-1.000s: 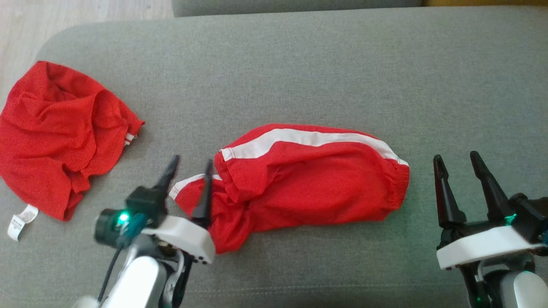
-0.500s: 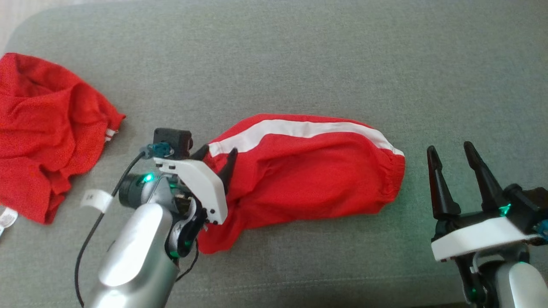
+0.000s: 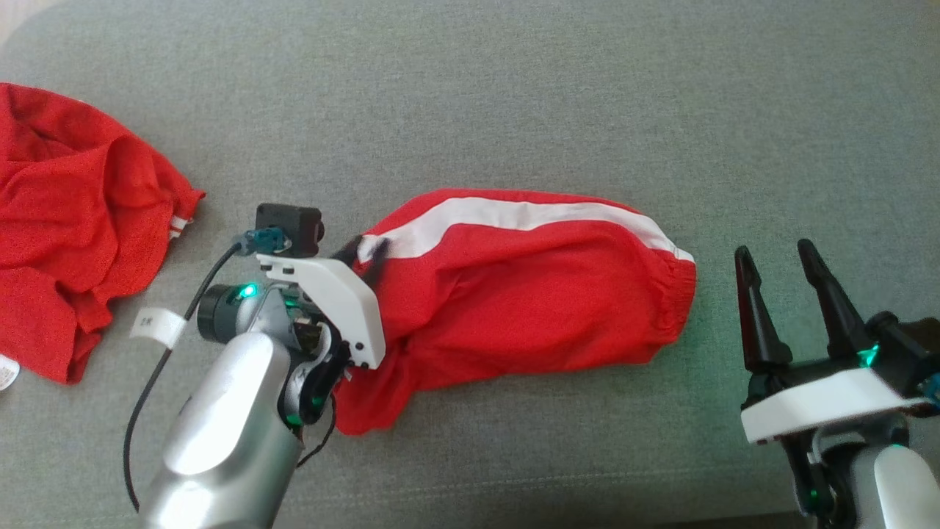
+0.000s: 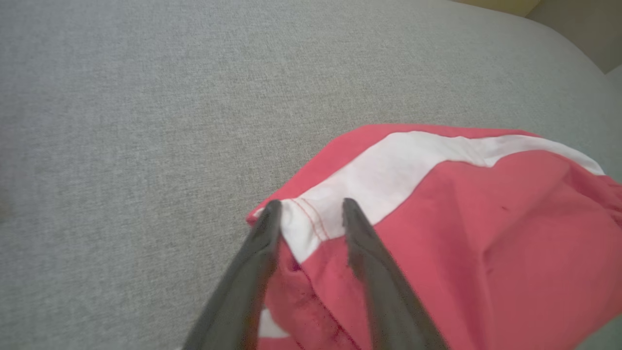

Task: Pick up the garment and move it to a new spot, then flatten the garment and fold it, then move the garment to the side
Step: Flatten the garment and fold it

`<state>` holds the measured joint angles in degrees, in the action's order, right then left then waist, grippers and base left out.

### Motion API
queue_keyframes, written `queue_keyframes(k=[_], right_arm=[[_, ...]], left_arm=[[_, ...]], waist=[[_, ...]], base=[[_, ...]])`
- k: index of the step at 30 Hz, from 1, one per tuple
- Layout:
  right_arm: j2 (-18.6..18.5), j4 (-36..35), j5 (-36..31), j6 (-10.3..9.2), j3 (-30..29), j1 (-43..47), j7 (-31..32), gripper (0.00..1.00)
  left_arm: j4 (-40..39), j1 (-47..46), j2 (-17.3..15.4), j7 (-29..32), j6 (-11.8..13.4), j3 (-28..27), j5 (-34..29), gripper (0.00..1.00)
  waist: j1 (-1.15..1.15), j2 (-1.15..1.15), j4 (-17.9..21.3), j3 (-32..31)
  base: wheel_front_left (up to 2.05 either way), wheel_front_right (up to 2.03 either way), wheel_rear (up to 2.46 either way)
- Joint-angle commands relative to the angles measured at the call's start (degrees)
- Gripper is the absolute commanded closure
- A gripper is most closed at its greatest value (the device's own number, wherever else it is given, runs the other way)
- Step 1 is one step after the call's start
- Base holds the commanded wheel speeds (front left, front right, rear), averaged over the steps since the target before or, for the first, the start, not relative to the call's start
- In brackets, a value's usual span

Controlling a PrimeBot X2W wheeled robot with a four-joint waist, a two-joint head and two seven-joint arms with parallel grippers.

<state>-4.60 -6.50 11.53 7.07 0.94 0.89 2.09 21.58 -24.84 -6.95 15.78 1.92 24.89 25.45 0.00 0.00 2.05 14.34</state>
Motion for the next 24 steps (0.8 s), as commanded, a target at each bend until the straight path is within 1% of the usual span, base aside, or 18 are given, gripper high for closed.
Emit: queue_keyframes(k=[1, 7, 11, 14, 18, 19, 24], right_arm=[[-0.4, -1.8, 0.4, 0.42, 1.1, -2.2, -0.3, 0.0], [-1.2, -1.4, 0.7, 0.42, 0.9, -3.0, -0.3, 0.0], [-3.2, 0.1, 1.7, 0.42, 1.8, -5.6, 1.1, 0.0], [-5.9, 4.1, 3.7, 0.42, 4.2, -8.7, 5.1, 0.0], [-9.2, 9.8, 7.6, 0.42, 8.8, -13.3, 9.5, 0.0], [-9.2, 9.8, 7.6, 0.42, 8.8, -13.3, 9.5, 0.0], [-12.3, 15.2, 10.6, 0.42, 13.3, -17.9, 13.7, 0.0]], left_arm=[[-1.6, -2.8, -1.2, -0.3, -0.4, -2.0, 0.1, 1.0], [-1.5, -3.6, -1.8, -1.1, -0.2, -1.4, -0.8, 1.0], [-2.9, -4.2, -2.2, -2.3, 0.0, -1.0, -1.6, 1.0], [-4.4, -4.6, -2.3, -2.7, 0.2, -0.6, -2.3, 1.0], [-5.6, -5.5, -2.0, -3.1, 0.1, 0.3, -3.0, 1.0], [-5.6, -5.5, -2.0, -3.1, 0.1, 0.3, -3.0, 1.0], [-6.1, -6.2, -1.5, -3.9, 0.0, 1.2, -3.3, 1.0]], waist=[[0.0, 0.0, 0.0, 0.1], [0.0, 0.0, -0.1, 0.4], [0.0, 0.0, -0.3, 1.0], [0.0, 0.0, -0.8, 1.9], [0.0, 0.0, -2.3, 3.3], [0.0, 0.0, -2.3, 3.3], [0.0, 0.0, -3.4, 4.6]], base=[[0.0, 0.0, 0.0], [0.0, 0.0, 0.0], [0.0, 0.0, 0.0], [0.0, 0.0, 0.0], [0.0, 0.0, 0.0], [0.0, 0.0, 0.0], [0.0, 0.0, 0.0]])
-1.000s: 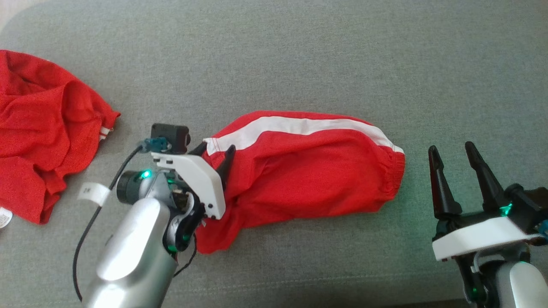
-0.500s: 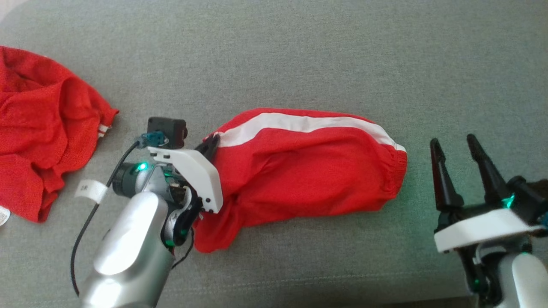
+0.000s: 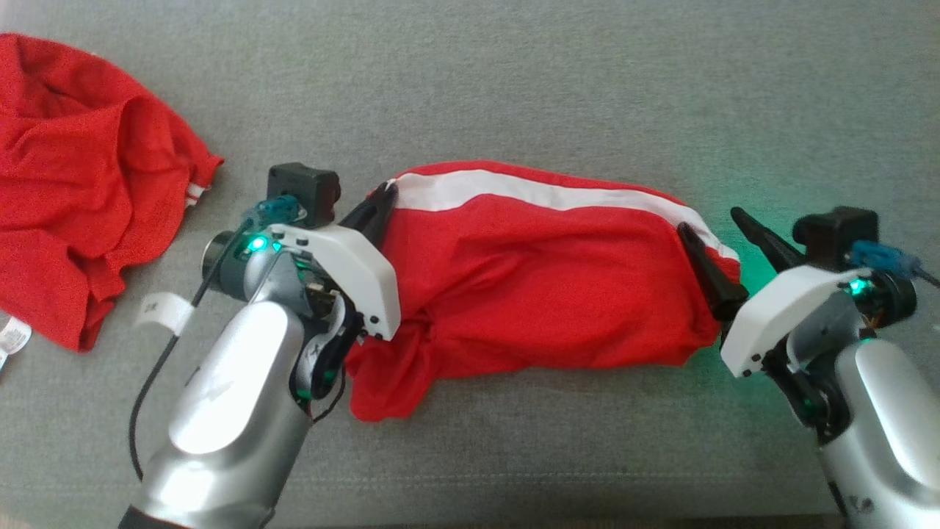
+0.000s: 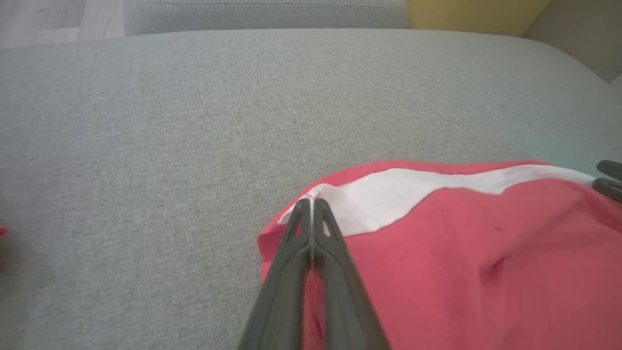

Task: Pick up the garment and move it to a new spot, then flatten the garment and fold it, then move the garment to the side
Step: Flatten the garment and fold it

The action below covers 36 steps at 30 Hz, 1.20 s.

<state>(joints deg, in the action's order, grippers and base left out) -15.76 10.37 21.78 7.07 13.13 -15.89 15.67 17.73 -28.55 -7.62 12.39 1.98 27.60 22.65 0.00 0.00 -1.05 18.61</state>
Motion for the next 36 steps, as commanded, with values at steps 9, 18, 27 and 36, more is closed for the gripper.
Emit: queue_keyframes(k=[9, 18, 27, 36], right_arm=[[-3.8, 1.2, 3.0, 0.42, 4.0, -3.4, 4.1, 1.0], [-5.1, -6.4, 1.2, 0.42, -0.5, -3.2, -3.6, 1.0], [-5.3, -21.8, -1.5, 0.42, -6.3, -4.2, -6.5, 1.0], [-4.8, -32.0, -1.9, 0.42, -10.9, -4.3, -1.5, 1.0]], left_arm=[[-2.2, -2.6, -0.7, -3.7, 0.2, -1.5, -0.6, 1.0], [-7.6, -3.0, -3.0, -13.3, 1.7, -3.5, -3.2, 1.0], [-20.7, -4.8, -6.3, -18.9, 3.8, -6.6, -5.9, 1.0], [-30.3, -7.0, -8.2, -15.9, 5.2, -7.5, -7.3, 1.0]], waist=[[0.0, 0.0, -0.9, 0.7], [0.0, 0.0, -0.4, -2.5], [0.0, 0.0, 0.6, -9.3], [0.0, 0.0, 1.2, -14.4]], base=[[0.0, 0.0, 0.0], [0.0, 0.0, 0.0], [0.0, 0.0, 0.0], [0.0, 0.0, 0.0]])
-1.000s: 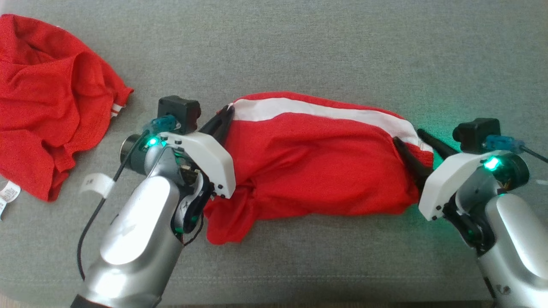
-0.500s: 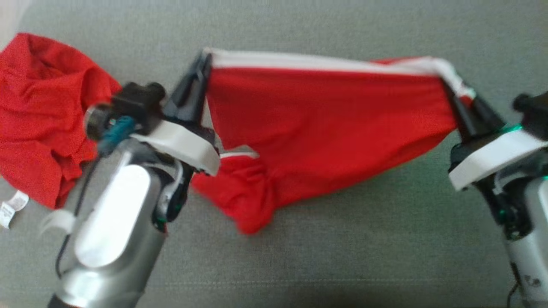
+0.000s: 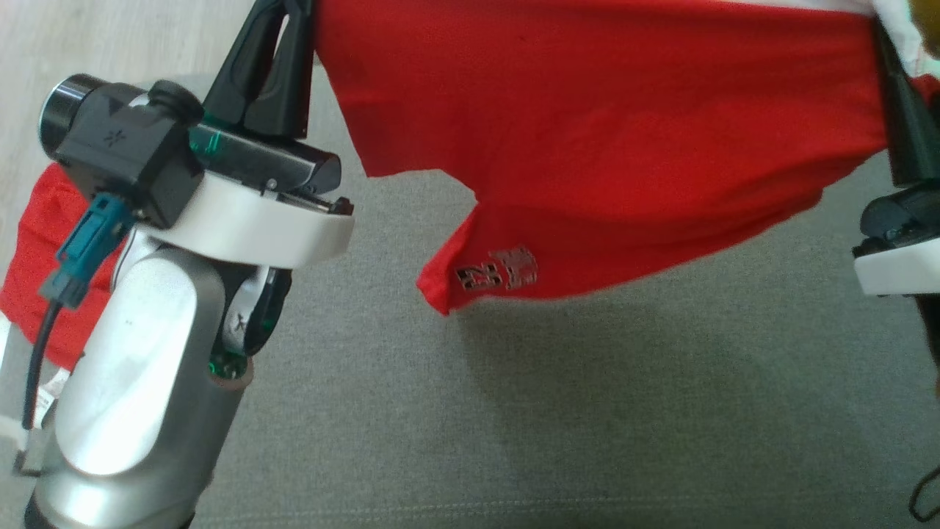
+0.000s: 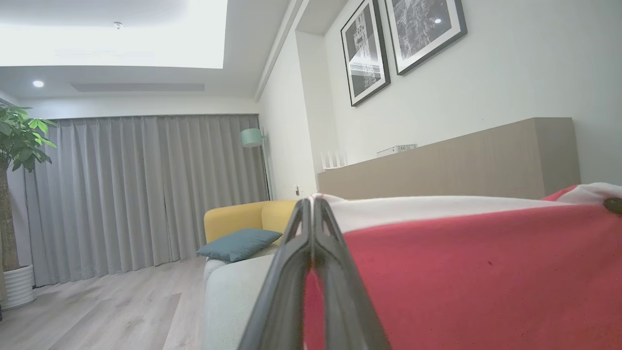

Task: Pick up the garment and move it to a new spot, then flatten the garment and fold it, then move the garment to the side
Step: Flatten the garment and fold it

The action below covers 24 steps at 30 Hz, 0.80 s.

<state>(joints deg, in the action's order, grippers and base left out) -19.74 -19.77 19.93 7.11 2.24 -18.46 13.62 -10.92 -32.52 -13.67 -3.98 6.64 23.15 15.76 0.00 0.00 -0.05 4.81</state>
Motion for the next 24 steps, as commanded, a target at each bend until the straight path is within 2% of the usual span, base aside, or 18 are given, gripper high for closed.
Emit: queue_keyframes(k=[1, 6, 11, 18, 24], right_arm=[[-0.7, -2.2, 0.1, 0.37, -0.2, -1.7, 1.0, 1.0], [-0.4, -1.9, 1.1, 0.37, -0.1, -2.5, 2.4, 1.0], [-0.3, 3.8, 3.8, 0.37, 0.9, -7.6, 2.4, 1.0], [1.8, 20.8, 7.2, 0.37, 5.3, -24.1, -4.0, 1.0], [5.4, 37.5, 8.5, 0.37, 9.9, -38.5, -14.8, 1.0]], left_arm=[[-1.9, -3.1, -2.1, 0.8, 0.6, -3.0, -0.3, 1.0], [-0.2, -3.9, -1.6, 1.6, 0.0, -2.4, 0.8, 1.0], [8.5, -9.3, 0.6, 0.3, -2.4, -2.0, 3.2, 1.0], [30.0, -23.6, 4.9, -7.3, -6.3, -3.3, 5.4, 1.0], [44.4, -34.9, 7.3, -10.9, -7.6, -5.9, 4.9, 1.0]], waist=[[0.0, 0.0, 0.2, -0.8], [0.0, 0.0, 0.4, -0.7], [0.0, 0.0, 0.4, 2.0], [0.0, 0.0, 1.2, 6.7], [0.0, 0.0, 1.8, 9.8]], base=[[0.0, 0.0, 0.0], [0.0, 0.0, 0.0], [0.0, 0.0, 0.0], [0.0, 0.0, 0.0], [0.0, 0.0, 0.0]])
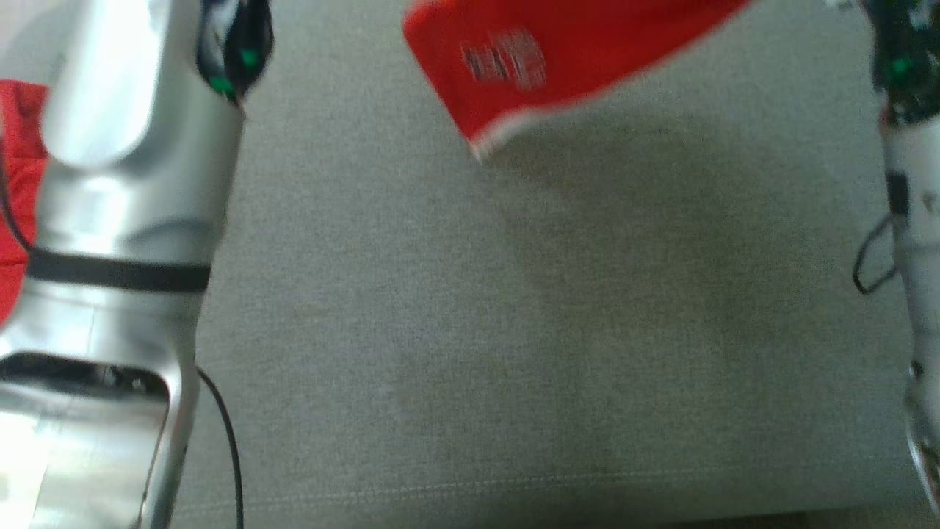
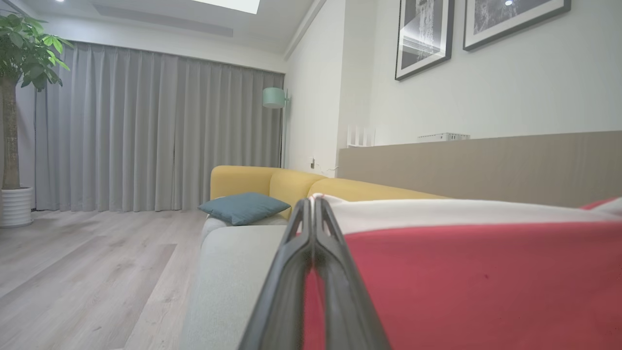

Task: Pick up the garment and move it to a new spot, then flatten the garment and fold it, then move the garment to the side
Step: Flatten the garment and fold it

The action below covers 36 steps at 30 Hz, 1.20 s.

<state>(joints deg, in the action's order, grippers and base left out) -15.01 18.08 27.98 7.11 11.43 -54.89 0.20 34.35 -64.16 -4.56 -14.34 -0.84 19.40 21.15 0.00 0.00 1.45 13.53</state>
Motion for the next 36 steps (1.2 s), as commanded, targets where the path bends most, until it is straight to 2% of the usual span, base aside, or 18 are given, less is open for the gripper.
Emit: queue_keyframes(k=[1, 4, 5, 8, 11, 12, 13, 15, 19, 23, 24, 28, 36], right_arm=[[1.1, 2.5, 0.4, 0.37, 1.9, -3.7, -3.6, 1.0], [2.4, 11.2, 0.7, 0.37, 4.9, -7.2, -9.3, 1.0], [3.2, 16.3, 1.3, 0.37, 7.4, -8.2, -11.6, 1.0], [3.5, 21.9, 2.2, 0.37, 12.1, -7.6, -13.5, 1.0], [3.4, 24.7, 3.8, 0.37, 17.1, -4.3, -14.5, 1.0], [3.4, 24.7, 3.8, 0.37, 17.1, -4.3, -14.5, 1.0], [2.9, 25.3, 4.8, 0.37, 20.0, -1.0, -14.9, 1.0], [2.3, 25.0, 6.0, 0.37, 21.8, 2.6, -15.1, 1.0], [0.2, 20.1, 6.7, 0.37, 22.5, 10.4, -15.2, 1.0], [-2.1, 12.2, 4.6, 0.37, 21.0, 19.7, -15.2, 1.0], [-2.1, 12.2, 4.6, 0.37, 21.0, 19.7, -15.2, 1.0], [-4.2, 4.0, 1.5, 0.37, 17.6, 29.0, -15.2, 1.0], [-4.5, -8.7, -5.7, 0.37, 13.4, 45.2, -12.9, 1.0]], left_arm=[[0.0, -4.3, -1.5, -0.6, 0.0, -2.9, -0.9, 1.0], [2.0, -4.7, -0.2, -0.6, -0.1, -4.8, -1.9, 1.0], [3.6, -3.6, 0.5, -0.6, -0.6, -5.3, -2.4, 1.0], [5.3, -0.5, 1.3, -0.6, -1.3, -5.8, -2.6, 1.0], [5.9, 4.1, 1.6, -0.6, -1.7, -6.1, -2.1, 1.0], [5.9, 4.1, 1.6, -0.6, -1.7, -6.1, -2.1, 1.0], [5.6, 7.9, 1.6, -0.6, -2.2, -5.0, -0.6, 1.0], [4.2, 12.2, 1.7, -0.6, -1.9, -4.3, 1.0, 1.0], [-1.4, 21.8, 1.7, -0.6, -0.6, -3.9, 1.9, 1.0], [-8.8, 32.6, 1.7, -0.7, -0.5, -4.9, -1.0, 1.0], [-8.8, 32.6, 1.7, -0.7, -0.5, -4.9, -1.0, 1.0], [-17.1, 42.4, 1.7, -0.7, -0.7, -7.1, -4.2, 1.0], [-29.0, 58.3, 1.7, -0.7, 0.3, -10.2, -6.4, 1.0]], waist=[[0.0, 0.0, 0.3, 1.7], [0.0, 0.0, 0.0, 3.9], [0.0, 0.0, -0.3, 5.5], [0.0, 0.0, -0.9, 7.7], [0.0, 0.0, -1.4, 9.5], [0.0, 0.0, -1.4, 9.5], [0.0, 0.0, -1.5, 9.8], [0.0, 0.0, -1.6, 9.9], [0.0, 0.0, -1.7, 9.0], [0.0, 0.0, -1.6, 7.0], [0.0, 0.0, -1.6, 7.0], [0.0, 0.0, -2.0, 4.8], [0.0, 0.0, -2.3, 0.6]], base=[[0.0, 0.0, 0.0], [0.0, 0.0, 0.0], [0.0, 0.0, 0.0], [0.0, 0.0, 0.0], [0.0, 0.0, 0.0], [0.0, 0.0, 0.0], [0.0, 0.0, 0.0], [0.0, 0.0, 0.0], [0.0, 0.0, 0.0], [0.0, 0.0, 0.0], [0.0, 0.0, 0.0], [0.0, 0.0, 0.0], [0.0, 0.0, 0.0]])
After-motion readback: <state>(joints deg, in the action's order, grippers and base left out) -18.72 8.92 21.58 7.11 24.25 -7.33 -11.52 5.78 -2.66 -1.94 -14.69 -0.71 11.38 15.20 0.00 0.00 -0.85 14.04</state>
